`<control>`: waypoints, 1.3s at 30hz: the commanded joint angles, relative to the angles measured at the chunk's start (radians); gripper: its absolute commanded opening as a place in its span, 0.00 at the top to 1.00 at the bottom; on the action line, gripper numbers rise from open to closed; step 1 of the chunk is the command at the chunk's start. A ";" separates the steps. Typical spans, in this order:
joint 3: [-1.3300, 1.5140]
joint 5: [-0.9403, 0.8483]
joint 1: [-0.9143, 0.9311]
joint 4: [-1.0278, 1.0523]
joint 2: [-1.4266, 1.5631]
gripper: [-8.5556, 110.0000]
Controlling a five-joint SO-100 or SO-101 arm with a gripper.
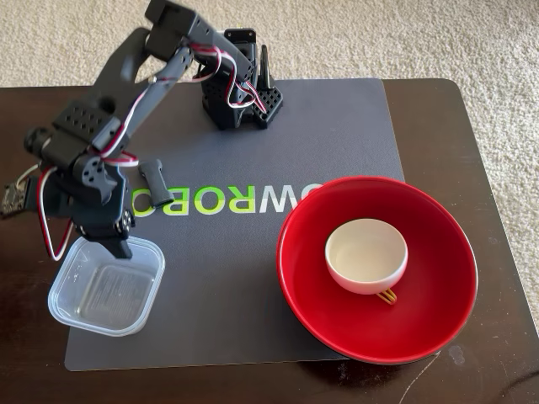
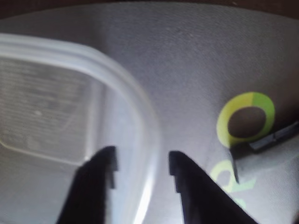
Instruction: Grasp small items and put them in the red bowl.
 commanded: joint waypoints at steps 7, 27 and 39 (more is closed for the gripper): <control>-0.080 0.017 -0.078 0.028 0.129 0.93; -0.319 0.195 -0.810 0.012 0.374 0.93; -0.327 0.267 -1.081 0.023 0.160 0.91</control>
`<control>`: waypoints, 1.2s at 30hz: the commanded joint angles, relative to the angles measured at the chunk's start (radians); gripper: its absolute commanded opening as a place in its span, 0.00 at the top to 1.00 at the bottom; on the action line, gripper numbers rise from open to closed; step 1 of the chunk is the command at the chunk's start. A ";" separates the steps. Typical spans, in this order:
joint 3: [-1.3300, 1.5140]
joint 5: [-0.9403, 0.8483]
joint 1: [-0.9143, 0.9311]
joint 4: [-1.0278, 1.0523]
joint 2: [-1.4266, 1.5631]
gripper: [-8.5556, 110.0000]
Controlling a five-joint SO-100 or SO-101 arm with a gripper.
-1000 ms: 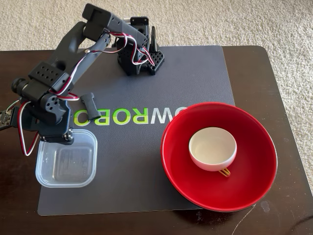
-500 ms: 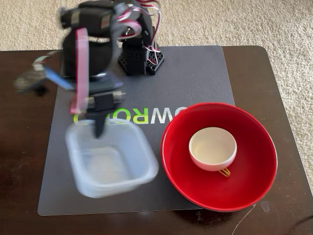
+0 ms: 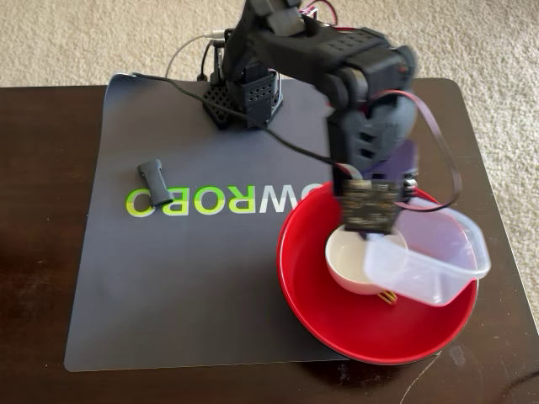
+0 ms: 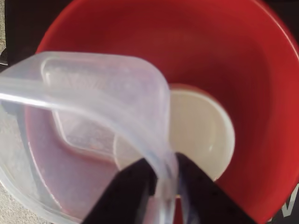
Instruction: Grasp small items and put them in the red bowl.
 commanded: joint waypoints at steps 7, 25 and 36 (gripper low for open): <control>-0.038 -0.069 0.049 -0.006 -0.037 0.81; 0.769 0.080 0.250 0.103 0.788 0.72; 1.173 0.939 0.793 0.101 0.933 0.72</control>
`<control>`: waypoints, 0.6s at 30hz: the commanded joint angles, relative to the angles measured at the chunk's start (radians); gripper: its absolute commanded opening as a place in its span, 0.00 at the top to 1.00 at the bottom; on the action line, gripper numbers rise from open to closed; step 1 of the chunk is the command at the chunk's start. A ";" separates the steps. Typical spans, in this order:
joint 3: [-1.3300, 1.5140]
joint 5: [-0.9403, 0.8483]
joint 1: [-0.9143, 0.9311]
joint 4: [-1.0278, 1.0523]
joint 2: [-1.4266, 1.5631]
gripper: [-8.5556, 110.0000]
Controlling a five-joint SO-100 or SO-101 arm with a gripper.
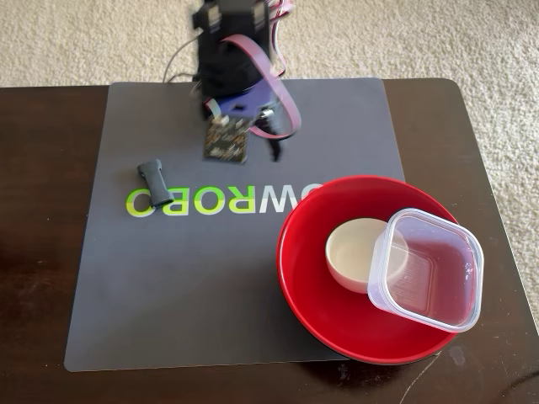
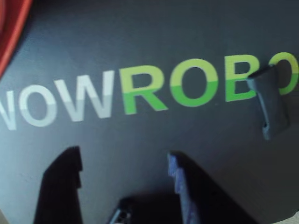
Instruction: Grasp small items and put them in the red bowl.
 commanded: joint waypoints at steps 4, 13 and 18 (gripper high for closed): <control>-0.003 0.390 0.383 -0.017 -0.043 0.71; 0.049 -0.035 0.689 -0.138 -0.011 0.73; 0.144 -0.687 0.629 -0.290 0.021 0.76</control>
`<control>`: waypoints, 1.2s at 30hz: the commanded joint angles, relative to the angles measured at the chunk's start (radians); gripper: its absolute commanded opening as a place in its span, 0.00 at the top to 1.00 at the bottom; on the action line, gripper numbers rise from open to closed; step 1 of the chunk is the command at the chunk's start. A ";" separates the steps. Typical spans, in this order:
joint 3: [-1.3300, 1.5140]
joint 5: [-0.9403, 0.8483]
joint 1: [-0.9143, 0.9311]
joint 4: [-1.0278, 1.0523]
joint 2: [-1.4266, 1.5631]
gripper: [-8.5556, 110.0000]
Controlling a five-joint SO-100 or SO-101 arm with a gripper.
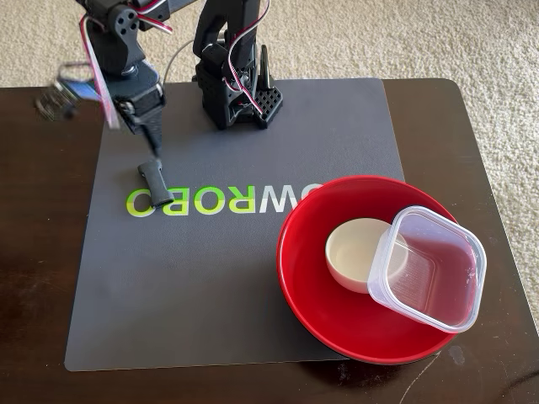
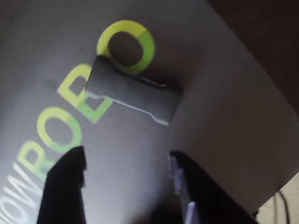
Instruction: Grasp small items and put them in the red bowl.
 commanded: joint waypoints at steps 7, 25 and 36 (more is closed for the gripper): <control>-0.020 -1.003 -0.095 -0.273 -0.143 0.76; 0.144 -1.289 -0.067 -0.305 -0.273 0.76; 0.138 -1.301 -0.057 -0.403 -0.465 0.79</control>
